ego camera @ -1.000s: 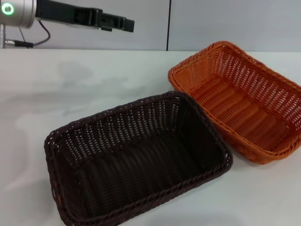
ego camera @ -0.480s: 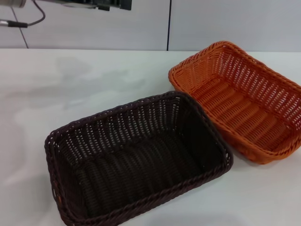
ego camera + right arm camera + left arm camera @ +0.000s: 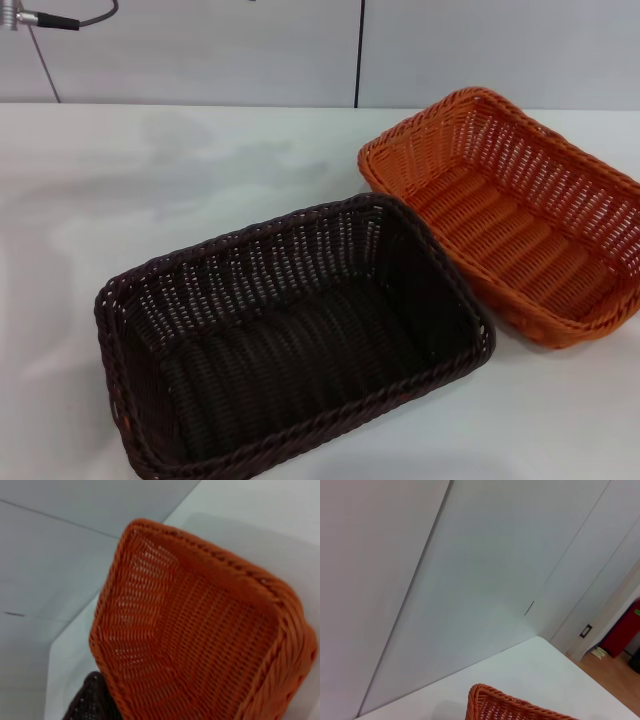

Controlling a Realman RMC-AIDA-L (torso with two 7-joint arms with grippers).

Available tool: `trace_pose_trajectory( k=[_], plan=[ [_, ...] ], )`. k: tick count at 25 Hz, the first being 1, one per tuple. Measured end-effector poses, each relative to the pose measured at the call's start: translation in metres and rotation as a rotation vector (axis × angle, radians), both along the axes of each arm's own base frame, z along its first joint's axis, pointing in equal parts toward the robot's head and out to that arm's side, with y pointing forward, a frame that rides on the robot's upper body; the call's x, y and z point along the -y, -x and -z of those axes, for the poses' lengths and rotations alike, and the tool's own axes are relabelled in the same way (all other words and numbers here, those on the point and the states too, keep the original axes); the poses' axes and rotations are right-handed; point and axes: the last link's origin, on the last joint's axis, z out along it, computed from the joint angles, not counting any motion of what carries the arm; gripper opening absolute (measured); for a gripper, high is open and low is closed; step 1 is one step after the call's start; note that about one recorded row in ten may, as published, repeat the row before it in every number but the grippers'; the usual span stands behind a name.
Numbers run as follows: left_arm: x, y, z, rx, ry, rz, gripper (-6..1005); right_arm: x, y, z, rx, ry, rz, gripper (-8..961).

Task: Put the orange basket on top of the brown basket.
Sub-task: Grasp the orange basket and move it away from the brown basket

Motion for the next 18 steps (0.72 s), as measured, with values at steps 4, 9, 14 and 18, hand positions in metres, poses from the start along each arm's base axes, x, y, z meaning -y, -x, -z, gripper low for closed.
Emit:
trace_pose_trajectory(
  k=[4,9,14,18],
  plan=[
    [0.0,-0.001,0.0,0.003,0.004,-0.004,841,-0.006,0.001,0.015,0.017,0.01,-0.015,746],
    [0.003,-0.003,0.004,0.006,0.034,0.002,841,-0.011,0.009,0.032,0.027,0.052,-0.049,745],
    [0.005,-0.002,0.007,0.015,0.048,-0.006,841,-0.016,0.011,0.037,0.046,0.049,-0.06,744],
    [0.006,0.001,0.008,0.017,0.051,-0.018,841,-0.018,0.01,0.038,0.065,0.04,-0.064,744]
  ],
)
